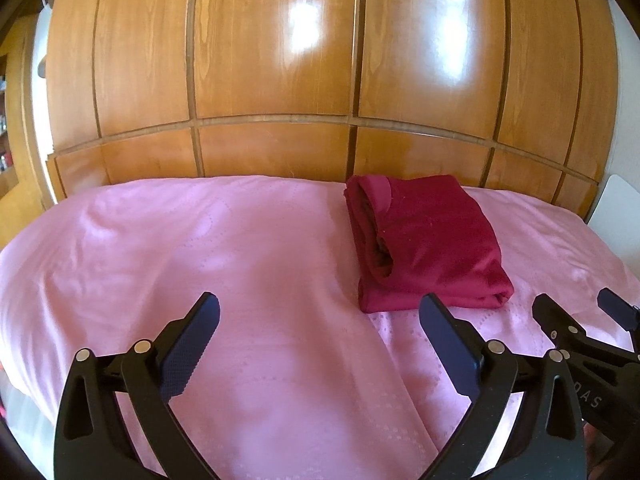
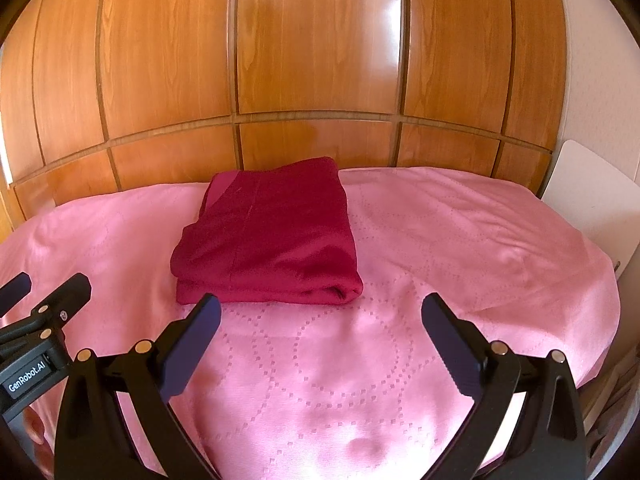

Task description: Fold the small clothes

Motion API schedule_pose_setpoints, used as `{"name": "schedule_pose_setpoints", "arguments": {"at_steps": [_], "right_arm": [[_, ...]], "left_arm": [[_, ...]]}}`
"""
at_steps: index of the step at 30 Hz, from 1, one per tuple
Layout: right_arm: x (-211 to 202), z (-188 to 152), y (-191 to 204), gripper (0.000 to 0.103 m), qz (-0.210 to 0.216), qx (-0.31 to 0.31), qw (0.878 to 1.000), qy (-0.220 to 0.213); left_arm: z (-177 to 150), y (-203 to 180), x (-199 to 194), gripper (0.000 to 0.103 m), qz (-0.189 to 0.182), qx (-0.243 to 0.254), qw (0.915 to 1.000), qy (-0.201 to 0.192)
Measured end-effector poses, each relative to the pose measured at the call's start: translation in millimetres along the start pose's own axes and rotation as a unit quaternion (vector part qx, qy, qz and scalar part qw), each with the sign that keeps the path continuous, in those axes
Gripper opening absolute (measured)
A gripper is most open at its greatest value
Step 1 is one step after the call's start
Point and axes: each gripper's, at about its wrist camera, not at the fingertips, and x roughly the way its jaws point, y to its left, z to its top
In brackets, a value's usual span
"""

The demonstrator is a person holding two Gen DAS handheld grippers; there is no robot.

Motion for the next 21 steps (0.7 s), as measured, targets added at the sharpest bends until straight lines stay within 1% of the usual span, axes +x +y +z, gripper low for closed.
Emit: {"name": "schedule_pose_setpoints", "arguments": {"at_steps": [21], "right_arm": [[-2.4, -1.8, 6.9, 0.1, 0.006, 0.0, 1.0, 0.0]], "left_arm": [[2.4, 4.9, -3.0, 0.099, 0.006, -0.001, 1.0, -0.005]]}}
